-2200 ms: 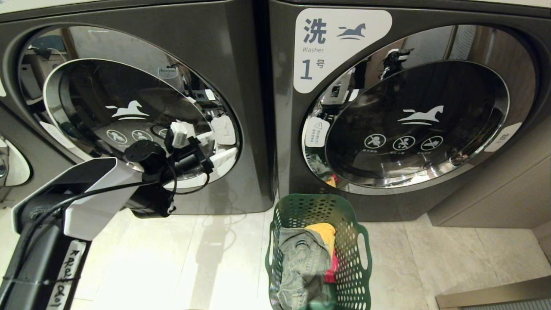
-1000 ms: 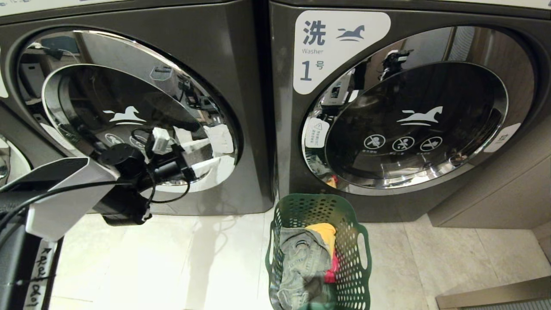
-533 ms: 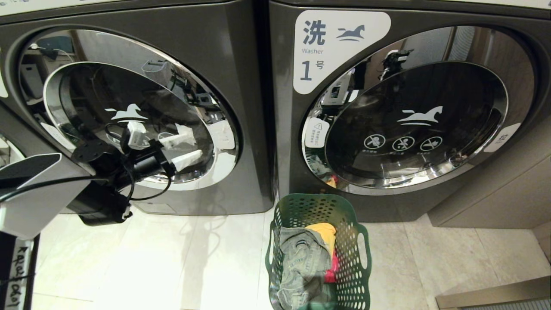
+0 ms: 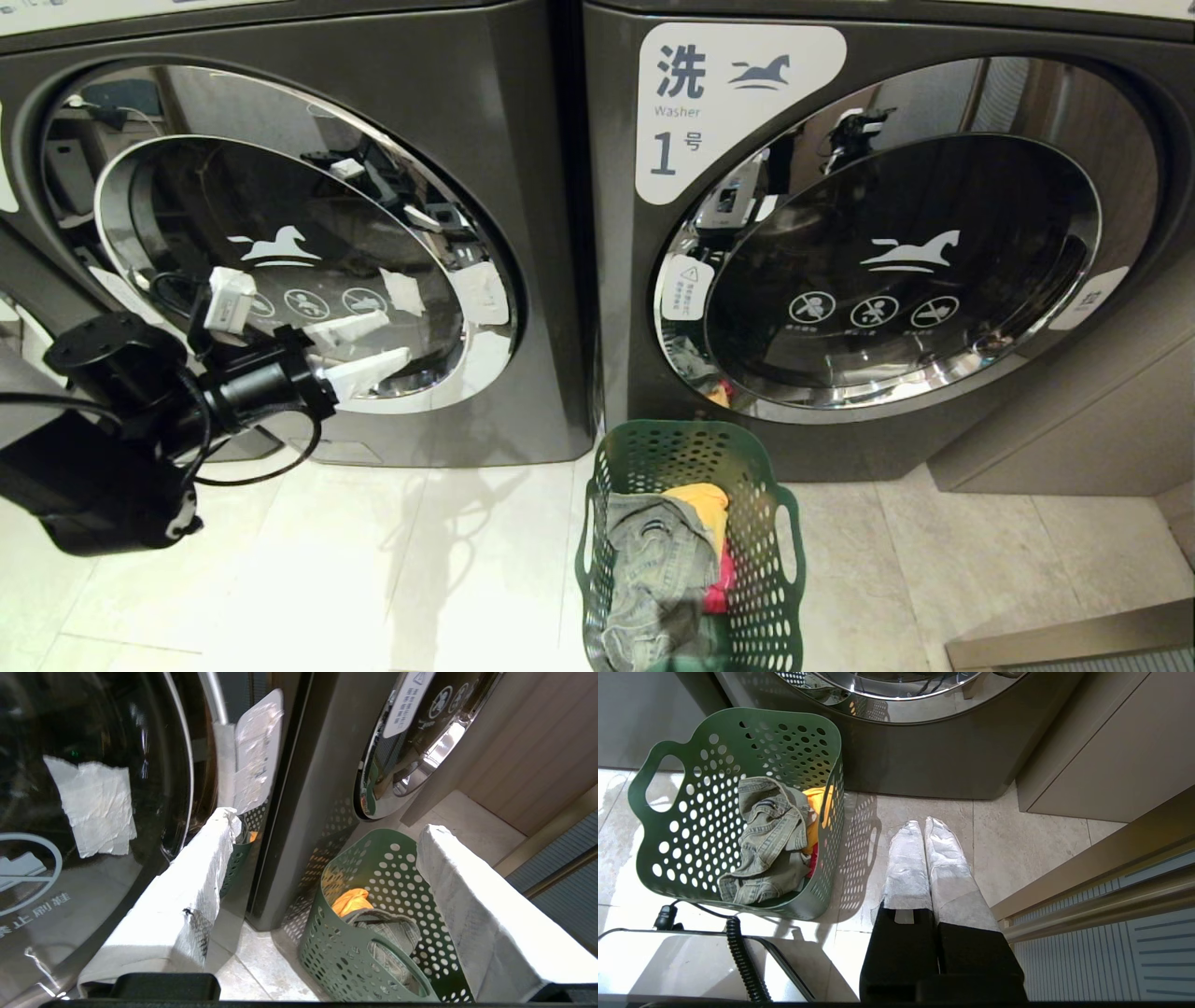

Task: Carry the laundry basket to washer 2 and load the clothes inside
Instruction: Open the lid of the washing machine

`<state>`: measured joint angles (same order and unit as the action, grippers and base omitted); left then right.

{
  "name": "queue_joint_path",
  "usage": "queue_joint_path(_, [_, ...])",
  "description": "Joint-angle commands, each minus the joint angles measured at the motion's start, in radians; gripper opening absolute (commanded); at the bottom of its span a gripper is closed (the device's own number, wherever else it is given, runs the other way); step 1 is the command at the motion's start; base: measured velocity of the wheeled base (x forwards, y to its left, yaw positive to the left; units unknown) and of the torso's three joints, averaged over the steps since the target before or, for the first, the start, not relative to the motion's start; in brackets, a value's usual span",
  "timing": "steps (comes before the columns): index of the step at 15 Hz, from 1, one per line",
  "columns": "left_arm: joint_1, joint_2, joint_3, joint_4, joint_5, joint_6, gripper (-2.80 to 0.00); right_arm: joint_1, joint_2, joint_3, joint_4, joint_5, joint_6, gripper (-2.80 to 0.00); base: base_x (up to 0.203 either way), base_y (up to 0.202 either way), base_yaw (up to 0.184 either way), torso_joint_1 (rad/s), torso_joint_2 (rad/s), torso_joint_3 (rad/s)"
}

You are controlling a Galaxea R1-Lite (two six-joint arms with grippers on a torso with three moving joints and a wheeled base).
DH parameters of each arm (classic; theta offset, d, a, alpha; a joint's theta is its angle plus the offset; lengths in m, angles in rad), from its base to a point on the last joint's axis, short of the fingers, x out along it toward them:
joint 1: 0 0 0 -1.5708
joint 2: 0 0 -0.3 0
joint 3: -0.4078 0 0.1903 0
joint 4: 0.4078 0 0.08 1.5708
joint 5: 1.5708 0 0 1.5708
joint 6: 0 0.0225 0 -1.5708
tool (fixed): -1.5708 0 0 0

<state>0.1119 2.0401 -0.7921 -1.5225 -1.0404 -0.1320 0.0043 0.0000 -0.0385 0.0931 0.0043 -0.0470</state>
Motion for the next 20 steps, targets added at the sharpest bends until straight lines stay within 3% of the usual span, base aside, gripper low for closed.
queue_joint_path(1, [-0.007, -0.057, 0.039, -0.008, -0.006, 0.022, 0.0, 0.0, 0.0, 0.0, 0.001, 0.0, -0.001, -2.8, 0.0, 0.0, 0.0, 0.0, 0.0, 0.0])
queue_joint_path(5, [-0.062, 0.005, 0.01, -0.008, 0.027, 0.046, 0.0, 0.0, 0.0, 0.0, 0.001, 0.0, -0.001, -2.8, 0.0, 0.0, 0.0, 0.0, 0.0, 0.0])
queue_joint_path(10, [-0.096, 0.178, -0.195, -0.008, 0.127, 0.084, 0.0, 0.0, 0.001, 0.0, 0.001, 0.0, -0.001, -2.8, 0.0, 0.0, 0.0, 0.0, 0.0, 0.0])
queue_joint_path(15, [-0.149, 0.26, -0.303, -0.008, 0.215, 0.086, 0.0, 0.0, 0.0, 0.0, 0.001, 0.0, -0.001, -2.8, 0.0, 0.0, 0.0, 0.0, 0.0, 0.0])
queue_joint_path(20, [-0.181, 0.332, -0.419, -0.008, 0.239, 0.084, 0.0, 0.0, 0.0, 0.0, 0.001, 0.0, -0.001, -2.8, 0.0, 0.0, 0.0, 0.0, 0.0, 0.0])
